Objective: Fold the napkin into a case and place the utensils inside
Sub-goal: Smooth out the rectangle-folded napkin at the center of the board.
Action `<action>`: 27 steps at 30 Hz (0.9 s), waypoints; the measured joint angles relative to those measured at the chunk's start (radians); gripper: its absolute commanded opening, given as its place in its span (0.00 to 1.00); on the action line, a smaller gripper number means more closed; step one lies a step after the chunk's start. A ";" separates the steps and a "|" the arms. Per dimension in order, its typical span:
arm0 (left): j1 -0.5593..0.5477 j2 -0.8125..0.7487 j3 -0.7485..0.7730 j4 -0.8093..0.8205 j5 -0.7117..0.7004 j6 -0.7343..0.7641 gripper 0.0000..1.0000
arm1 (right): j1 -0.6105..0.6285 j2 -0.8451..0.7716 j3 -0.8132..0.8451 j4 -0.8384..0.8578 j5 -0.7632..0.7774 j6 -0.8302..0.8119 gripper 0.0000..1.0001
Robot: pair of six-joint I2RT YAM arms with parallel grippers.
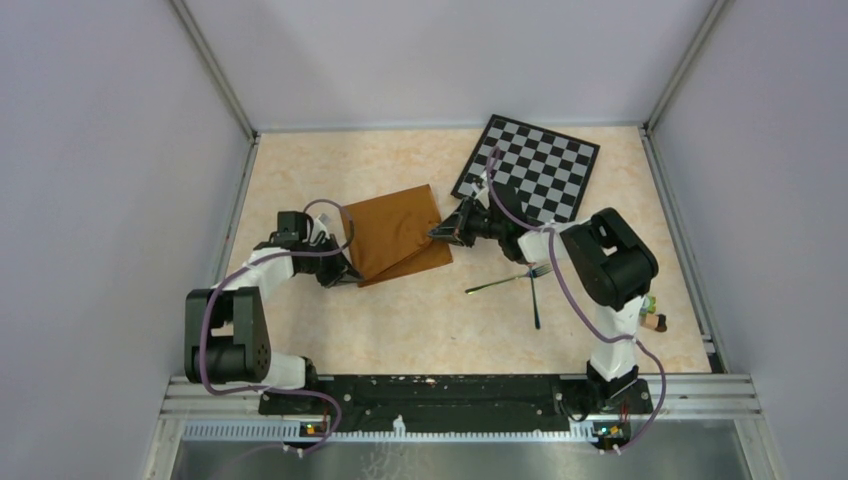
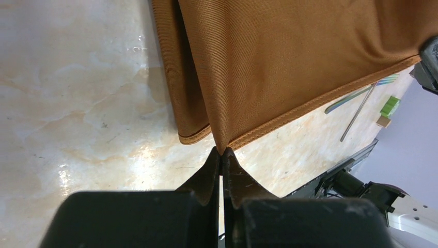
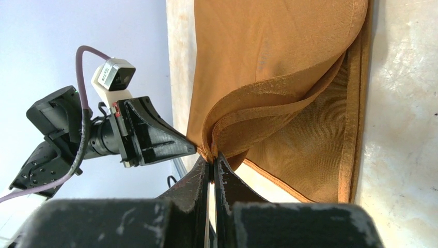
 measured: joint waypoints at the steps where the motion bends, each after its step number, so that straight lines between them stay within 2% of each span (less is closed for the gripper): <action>1: 0.000 0.000 0.000 0.000 -0.006 0.000 0.00 | 0.002 0.000 0.000 0.001 0.000 0.000 0.00; 15: 0.000 0.041 -0.037 0.044 -0.016 -0.031 0.00 | 0.003 0.029 -0.005 0.034 0.000 0.000 0.00; 27: 0.000 0.062 -0.048 0.071 -0.009 -0.043 0.06 | 0.003 0.050 -0.026 0.043 0.018 -0.011 0.00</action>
